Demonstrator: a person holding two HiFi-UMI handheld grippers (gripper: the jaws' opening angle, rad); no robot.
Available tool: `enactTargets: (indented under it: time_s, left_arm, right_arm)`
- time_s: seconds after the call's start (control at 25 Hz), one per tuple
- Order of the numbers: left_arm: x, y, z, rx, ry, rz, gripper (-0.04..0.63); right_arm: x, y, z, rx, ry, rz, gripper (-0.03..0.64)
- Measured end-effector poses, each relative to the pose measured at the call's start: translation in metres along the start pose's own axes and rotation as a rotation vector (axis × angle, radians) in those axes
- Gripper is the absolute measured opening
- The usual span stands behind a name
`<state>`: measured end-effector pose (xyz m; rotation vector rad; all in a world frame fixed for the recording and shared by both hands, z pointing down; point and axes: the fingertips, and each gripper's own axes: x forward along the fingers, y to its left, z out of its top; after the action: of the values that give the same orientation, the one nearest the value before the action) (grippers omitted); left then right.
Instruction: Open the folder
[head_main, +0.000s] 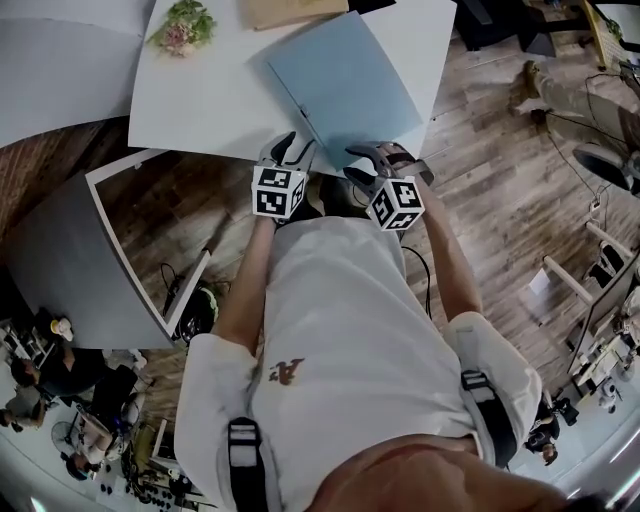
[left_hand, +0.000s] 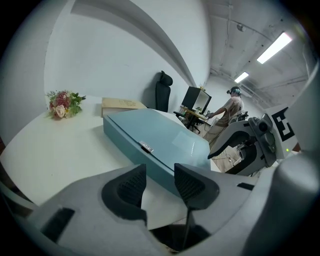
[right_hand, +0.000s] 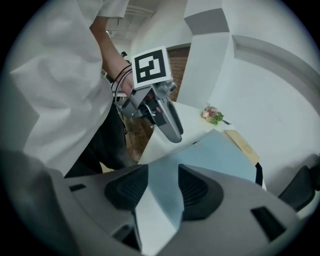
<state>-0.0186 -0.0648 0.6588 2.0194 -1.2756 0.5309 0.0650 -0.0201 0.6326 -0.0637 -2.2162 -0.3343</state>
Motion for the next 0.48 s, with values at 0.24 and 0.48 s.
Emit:
enactTargets:
  time_s: [0.24, 0.48]
  left_arm:
    - [0.003, -0.010, -0.012, -0.017, 0.028, -0.015, 0.170]
    - [0.004, -0.012, -0.018, -0.034, 0.039, -0.012, 0.170]
  right_arm:
    - [0.009, 0.016, -0.004, -0.111, 0.030, 0.053, 0.206]
    - [0.019, 0.022, -0.008, -0.190, 0.064, 0.049, 0.195]
